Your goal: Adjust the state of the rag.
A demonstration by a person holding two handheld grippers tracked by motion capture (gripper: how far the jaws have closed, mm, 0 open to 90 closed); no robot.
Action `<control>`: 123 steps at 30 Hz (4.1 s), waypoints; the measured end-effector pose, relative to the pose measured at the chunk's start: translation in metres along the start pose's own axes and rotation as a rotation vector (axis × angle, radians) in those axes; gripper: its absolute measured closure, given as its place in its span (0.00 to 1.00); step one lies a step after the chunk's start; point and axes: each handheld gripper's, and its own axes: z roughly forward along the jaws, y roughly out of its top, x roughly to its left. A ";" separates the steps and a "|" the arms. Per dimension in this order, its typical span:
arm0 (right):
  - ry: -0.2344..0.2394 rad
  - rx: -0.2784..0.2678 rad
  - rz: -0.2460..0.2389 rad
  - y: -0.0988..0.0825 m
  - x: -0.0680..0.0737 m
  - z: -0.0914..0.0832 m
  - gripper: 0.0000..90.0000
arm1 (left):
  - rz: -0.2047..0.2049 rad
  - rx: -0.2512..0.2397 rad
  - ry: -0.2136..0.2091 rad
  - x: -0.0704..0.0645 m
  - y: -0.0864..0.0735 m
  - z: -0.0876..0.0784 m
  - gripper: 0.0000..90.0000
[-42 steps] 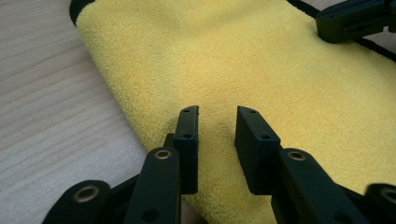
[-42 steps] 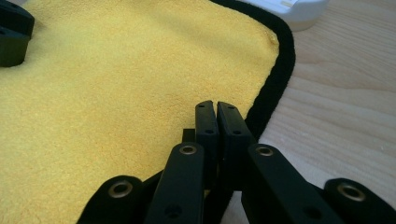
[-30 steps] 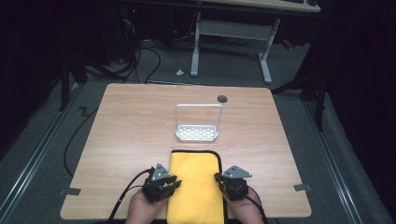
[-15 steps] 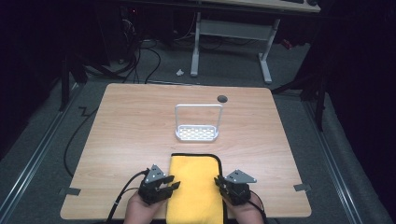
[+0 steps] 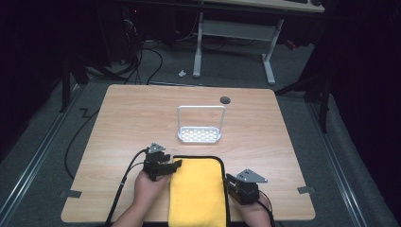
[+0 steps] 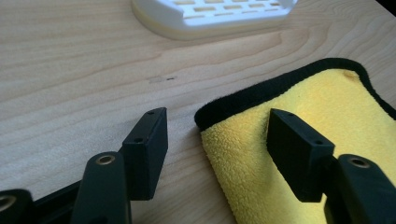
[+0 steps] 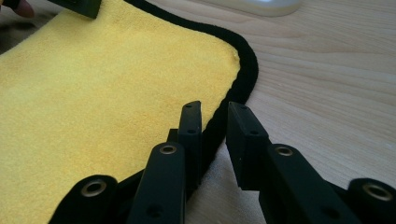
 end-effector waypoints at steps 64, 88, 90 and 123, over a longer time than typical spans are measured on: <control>0.001 -0.117 -0.087 0.037 0.017 0.020 0.92 | 0.069 -0.089 -0.042 -0.015 -0.005 -0.014 0.91; -0.061 -0.397 -0.074 0.115 0.008 -0.045 0.92 | 0.195 -0.414 -0.025 -0.055 0.078 -0.094 0.92; -0.064 -0.415 -0.069 0.122 0.007 -0.050 0.92 | 0.208 -0.431 -0.027 -0.058 0.086 -0.099 0.92; -0.112 -0.583 -0.108 0.208 0.001 -0.092 0.92 | 0.328 -0.622 0.007 -0.082 0.168 -0.150 0.93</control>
